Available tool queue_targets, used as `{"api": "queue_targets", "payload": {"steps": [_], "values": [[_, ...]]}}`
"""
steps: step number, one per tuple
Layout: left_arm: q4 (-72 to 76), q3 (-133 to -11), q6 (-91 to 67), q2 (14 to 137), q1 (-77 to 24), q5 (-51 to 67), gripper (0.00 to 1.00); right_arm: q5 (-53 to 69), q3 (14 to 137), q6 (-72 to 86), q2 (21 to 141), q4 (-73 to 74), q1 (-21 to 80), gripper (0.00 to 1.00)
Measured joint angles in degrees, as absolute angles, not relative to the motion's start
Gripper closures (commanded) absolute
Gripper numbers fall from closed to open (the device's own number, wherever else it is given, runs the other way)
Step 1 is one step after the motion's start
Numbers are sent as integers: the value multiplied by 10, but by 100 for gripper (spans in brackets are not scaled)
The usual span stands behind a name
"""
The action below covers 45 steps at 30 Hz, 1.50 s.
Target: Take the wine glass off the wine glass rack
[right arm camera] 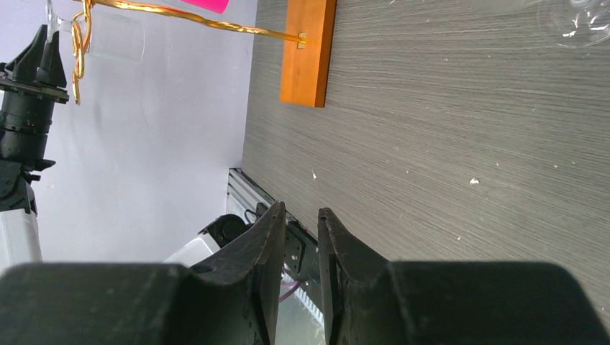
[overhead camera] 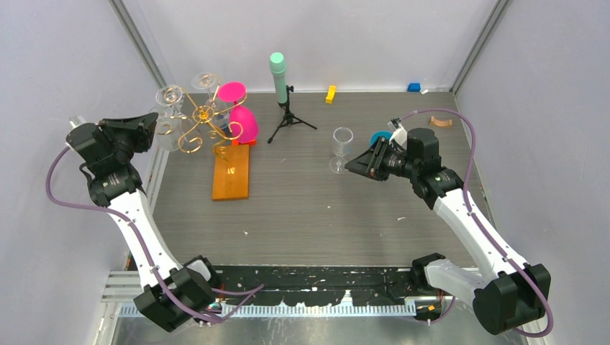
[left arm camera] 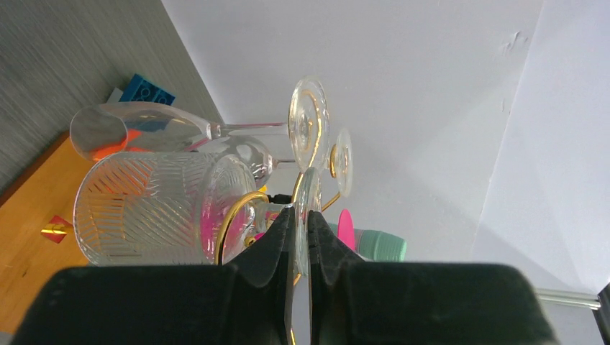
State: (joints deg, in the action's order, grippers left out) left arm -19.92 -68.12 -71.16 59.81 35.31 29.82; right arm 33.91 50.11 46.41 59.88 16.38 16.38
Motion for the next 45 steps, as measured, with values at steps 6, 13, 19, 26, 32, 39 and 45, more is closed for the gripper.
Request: {"api": "queue_targets", "payload": {"steps": [6,13,19,26,32,39,45], "values": [[-195,-681,-711,612,353,332,100,339,501,462,599,165,164,71],[-196,-690,-711,625,353,374,100,336,501,454,601,175,164,71],[-204,-692,-703,623,353,391,100,338,501,452,613,184,164,71],[-245,-701,-685,611,353,417,100,343,510,453,625,187,164,71],[-282,-701,-659,592,352,421,100,347,520,455,628,187,163,71],[-309,-701,-633,569,352,414,100,347,537,458,636,193,163,71],[-339,-700,-609,542,352,384,100,346,551,458,646,204,163,71]]}}
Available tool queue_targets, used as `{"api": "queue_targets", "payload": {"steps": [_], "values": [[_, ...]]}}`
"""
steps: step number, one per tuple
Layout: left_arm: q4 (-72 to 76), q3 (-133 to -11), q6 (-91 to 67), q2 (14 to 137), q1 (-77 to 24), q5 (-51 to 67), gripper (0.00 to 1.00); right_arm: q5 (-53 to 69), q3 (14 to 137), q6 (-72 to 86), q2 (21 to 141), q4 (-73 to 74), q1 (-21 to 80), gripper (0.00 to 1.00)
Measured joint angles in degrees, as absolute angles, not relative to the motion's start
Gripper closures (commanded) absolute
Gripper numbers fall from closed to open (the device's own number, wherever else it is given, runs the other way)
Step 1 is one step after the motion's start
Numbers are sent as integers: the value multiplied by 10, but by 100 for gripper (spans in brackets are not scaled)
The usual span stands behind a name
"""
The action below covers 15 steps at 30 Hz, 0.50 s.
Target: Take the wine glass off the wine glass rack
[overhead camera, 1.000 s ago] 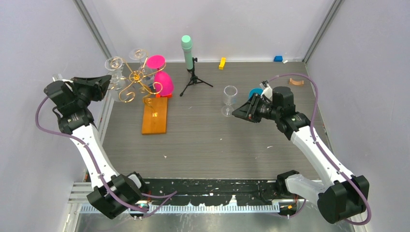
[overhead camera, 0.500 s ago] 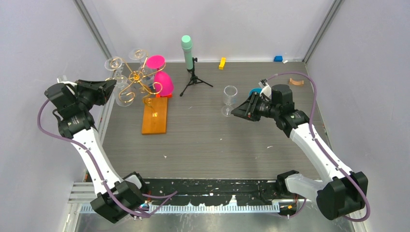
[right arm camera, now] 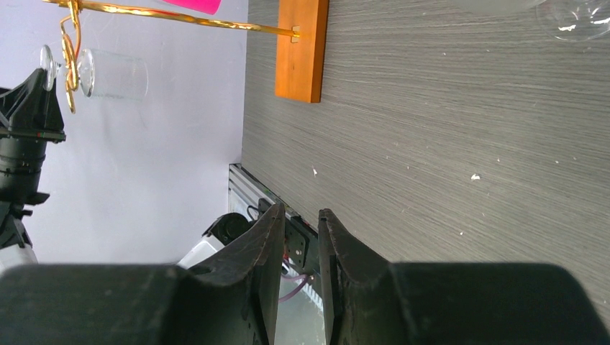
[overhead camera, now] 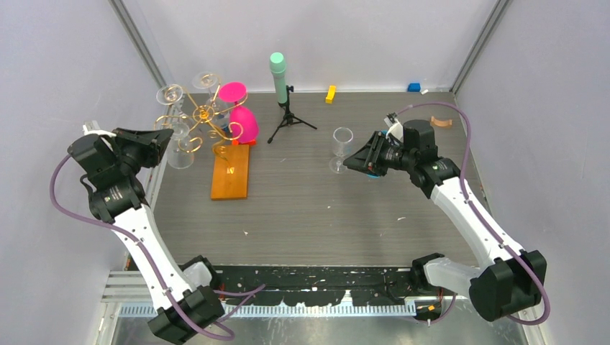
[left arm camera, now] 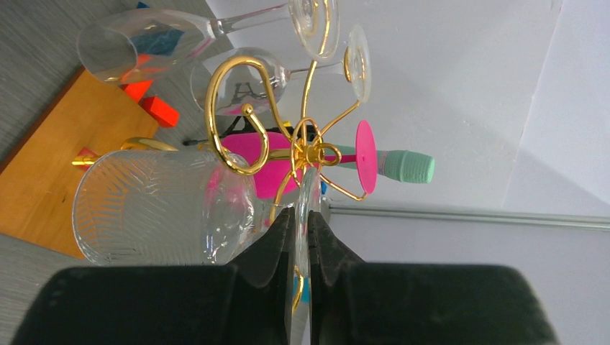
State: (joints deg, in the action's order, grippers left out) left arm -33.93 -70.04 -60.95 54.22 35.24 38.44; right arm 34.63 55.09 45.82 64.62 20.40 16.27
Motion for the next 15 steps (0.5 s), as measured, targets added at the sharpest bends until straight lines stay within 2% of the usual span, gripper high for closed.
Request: {"api": "queue_targets", "payload": {"steps": [15], "values": [[-480,-734,-550,445,352,274,100,320,596,443,699,263,163,71]]}}
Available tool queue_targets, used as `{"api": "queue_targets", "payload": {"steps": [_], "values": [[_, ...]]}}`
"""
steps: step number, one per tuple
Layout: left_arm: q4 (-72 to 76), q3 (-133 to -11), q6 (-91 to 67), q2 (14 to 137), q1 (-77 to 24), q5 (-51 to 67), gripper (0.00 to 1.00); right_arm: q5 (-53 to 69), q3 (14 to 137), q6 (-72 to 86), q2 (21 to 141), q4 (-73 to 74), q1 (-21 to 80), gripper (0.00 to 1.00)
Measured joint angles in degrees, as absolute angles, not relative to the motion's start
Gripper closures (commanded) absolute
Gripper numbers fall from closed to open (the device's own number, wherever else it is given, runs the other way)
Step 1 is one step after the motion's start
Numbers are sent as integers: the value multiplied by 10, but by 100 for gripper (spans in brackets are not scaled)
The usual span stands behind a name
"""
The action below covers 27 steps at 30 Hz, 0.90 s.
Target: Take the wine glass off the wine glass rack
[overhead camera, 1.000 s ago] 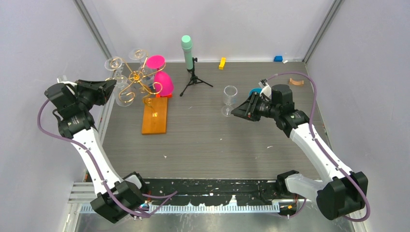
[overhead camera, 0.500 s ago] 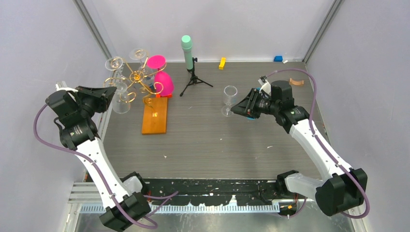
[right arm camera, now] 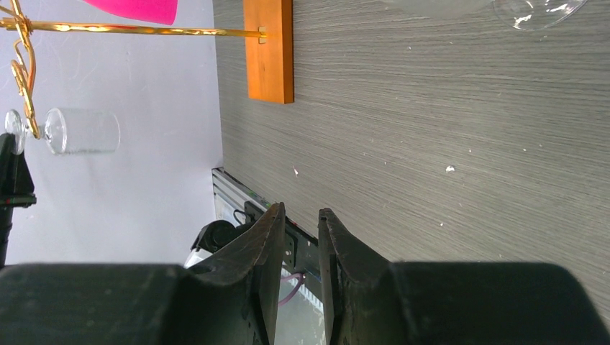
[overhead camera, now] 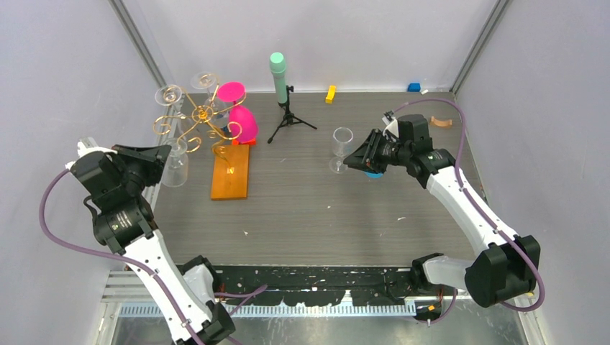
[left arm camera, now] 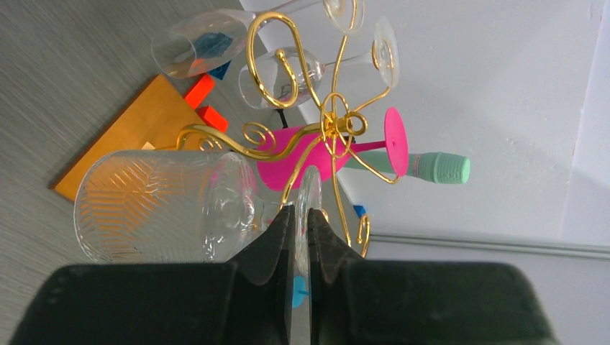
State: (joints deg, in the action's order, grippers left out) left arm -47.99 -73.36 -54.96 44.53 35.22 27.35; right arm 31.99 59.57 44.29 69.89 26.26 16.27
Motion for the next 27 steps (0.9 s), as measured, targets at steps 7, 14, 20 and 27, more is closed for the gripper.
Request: {"api": "queue_targets", "payload": {"steps": [7,14,20,27], "values": [[-535,-764,-533,399,352,226,100,304,606,444,714,269,163,70],[-545,-764,-543,362,332,246,100,285,609,452,717,276,163,67],[-523,-749,-577,356,321,280,100,268,615,462,718,279,163,66],[-474,-697,-632,355,280,330,100,259,618,483,731,269,163,66]]}}
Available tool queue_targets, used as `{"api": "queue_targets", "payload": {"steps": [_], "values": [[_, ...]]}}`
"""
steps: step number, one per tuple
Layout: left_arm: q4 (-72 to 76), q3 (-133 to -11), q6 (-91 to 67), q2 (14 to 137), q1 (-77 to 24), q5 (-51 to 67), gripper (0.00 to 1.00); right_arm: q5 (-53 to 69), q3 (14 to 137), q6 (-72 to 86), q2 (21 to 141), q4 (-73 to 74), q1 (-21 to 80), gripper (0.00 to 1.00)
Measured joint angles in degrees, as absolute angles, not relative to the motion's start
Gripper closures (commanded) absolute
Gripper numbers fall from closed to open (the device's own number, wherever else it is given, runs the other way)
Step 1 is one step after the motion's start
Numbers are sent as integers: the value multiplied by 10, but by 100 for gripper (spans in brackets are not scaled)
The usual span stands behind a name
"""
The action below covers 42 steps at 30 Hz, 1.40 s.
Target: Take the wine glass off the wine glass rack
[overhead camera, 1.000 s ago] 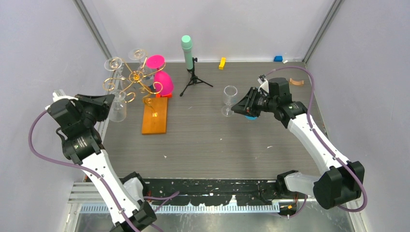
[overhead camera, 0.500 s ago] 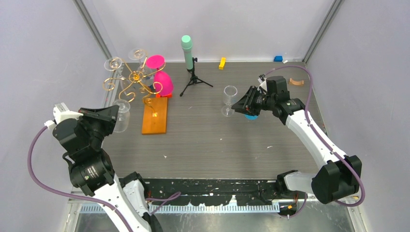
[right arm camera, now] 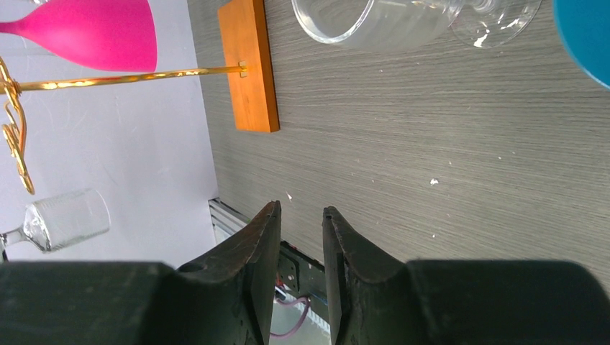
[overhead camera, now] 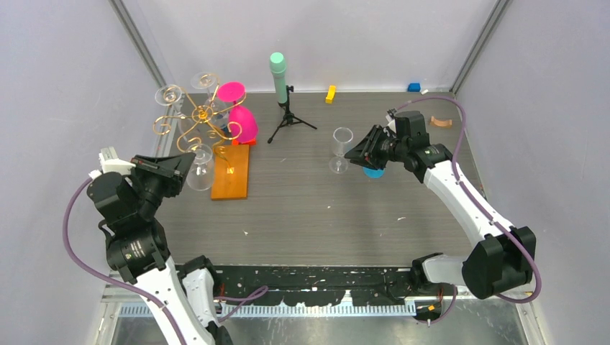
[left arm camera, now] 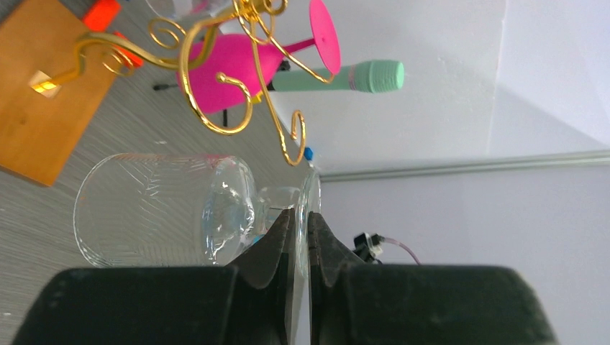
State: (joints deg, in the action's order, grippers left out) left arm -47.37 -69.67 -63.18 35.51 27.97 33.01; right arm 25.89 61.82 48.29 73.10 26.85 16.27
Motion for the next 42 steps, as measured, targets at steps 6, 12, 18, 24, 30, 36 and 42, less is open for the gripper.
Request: {"api": "queue_targets", "payload": {"steps": [6,12,18,24,30,36,42], "values": [[-426,-663,-672,355,251,357,100,269,618,507,744,241,166,58],[-379,-623,-710,352,237,367,100,296,596,536,743,173,196,34],[-324,-606,-760,355,216,381,100,324,557,570,730,55,268,20],[-244,-593,-827,357,193,393,100,328,514,634,714,-105,335,16],[-186,-584,-877,362,158,389,100,307,487,703,707,-241,368,15],[-163,-584,-895,363,136,383,100,272,478,738,696,-317,386,15],[-137,-585,-901,392,87,359,100,234,478,753,695,-337,399,15]]}}
